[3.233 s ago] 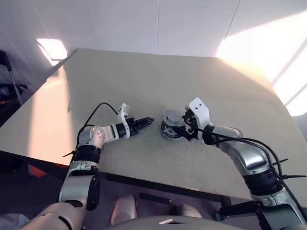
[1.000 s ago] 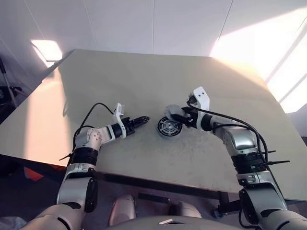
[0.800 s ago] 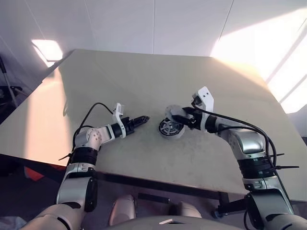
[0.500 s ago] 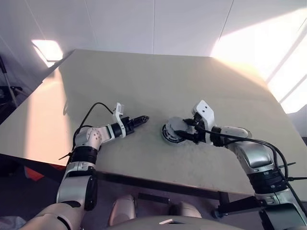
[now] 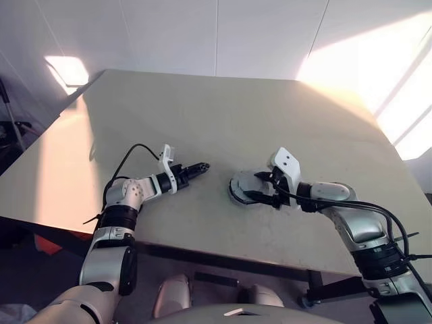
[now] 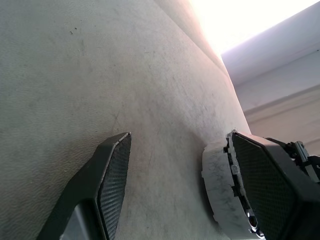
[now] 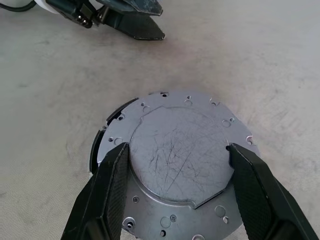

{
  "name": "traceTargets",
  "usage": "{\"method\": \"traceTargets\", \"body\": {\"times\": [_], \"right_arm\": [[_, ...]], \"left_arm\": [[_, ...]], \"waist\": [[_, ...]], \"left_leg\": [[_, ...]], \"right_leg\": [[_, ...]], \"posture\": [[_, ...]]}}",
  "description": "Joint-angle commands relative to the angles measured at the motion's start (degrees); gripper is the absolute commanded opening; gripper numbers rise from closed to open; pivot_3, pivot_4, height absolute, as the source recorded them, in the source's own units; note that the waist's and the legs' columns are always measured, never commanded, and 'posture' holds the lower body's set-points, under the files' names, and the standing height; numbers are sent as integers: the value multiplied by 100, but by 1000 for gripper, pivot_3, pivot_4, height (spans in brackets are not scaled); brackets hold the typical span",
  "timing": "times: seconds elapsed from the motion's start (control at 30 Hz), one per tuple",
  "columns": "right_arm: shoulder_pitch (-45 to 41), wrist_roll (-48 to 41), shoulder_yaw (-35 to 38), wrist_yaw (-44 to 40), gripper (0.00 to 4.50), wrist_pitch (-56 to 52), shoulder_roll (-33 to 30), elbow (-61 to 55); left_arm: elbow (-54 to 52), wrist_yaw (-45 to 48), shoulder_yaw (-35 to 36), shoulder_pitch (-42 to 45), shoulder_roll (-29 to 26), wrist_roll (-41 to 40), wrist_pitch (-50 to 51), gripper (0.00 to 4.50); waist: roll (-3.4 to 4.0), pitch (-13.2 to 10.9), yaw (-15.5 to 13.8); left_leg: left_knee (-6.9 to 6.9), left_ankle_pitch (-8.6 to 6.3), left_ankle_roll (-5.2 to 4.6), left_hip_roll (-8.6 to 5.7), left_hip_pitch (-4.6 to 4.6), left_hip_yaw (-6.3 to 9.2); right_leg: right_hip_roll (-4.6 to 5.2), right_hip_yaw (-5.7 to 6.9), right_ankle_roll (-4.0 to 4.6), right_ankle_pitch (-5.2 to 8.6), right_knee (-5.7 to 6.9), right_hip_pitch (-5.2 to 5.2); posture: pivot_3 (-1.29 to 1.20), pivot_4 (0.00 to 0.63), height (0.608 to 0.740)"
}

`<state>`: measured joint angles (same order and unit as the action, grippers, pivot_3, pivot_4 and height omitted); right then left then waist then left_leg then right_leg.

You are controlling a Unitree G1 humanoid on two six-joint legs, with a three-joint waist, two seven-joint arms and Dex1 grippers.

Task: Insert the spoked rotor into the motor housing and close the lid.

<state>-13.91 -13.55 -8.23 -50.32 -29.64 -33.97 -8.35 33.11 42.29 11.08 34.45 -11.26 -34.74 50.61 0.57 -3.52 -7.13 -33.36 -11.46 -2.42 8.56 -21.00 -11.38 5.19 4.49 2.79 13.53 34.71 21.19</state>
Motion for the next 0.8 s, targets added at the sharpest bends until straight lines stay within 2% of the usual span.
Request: {"method": "traceTargets", "body": {"times": [0.03, 0.8], "right_arm": [[74, 5, -111, -224, 3004, 120, -185, -265], [221, 226, -397, -504, 3004, 360, -350, 102]], "left_arm": [[-147, -54, 45, -47, -48, 16, 2, 3470], [-284, -164, 89, -157, -44, -55, 64, 3470]], "waist": [[0, 0, 0], [-4, 5, 1]], "left_leg": [[0, 0, -1, 0, 0, 0], [-1, -6, -9, 0, 8, 0]], "right_leg": [[0, 0, 0, 0, -1, 0], [0, 0, 0, 1, -4, -10]], "posture": [[0, 0, 740], [0, 0, 740]]}}
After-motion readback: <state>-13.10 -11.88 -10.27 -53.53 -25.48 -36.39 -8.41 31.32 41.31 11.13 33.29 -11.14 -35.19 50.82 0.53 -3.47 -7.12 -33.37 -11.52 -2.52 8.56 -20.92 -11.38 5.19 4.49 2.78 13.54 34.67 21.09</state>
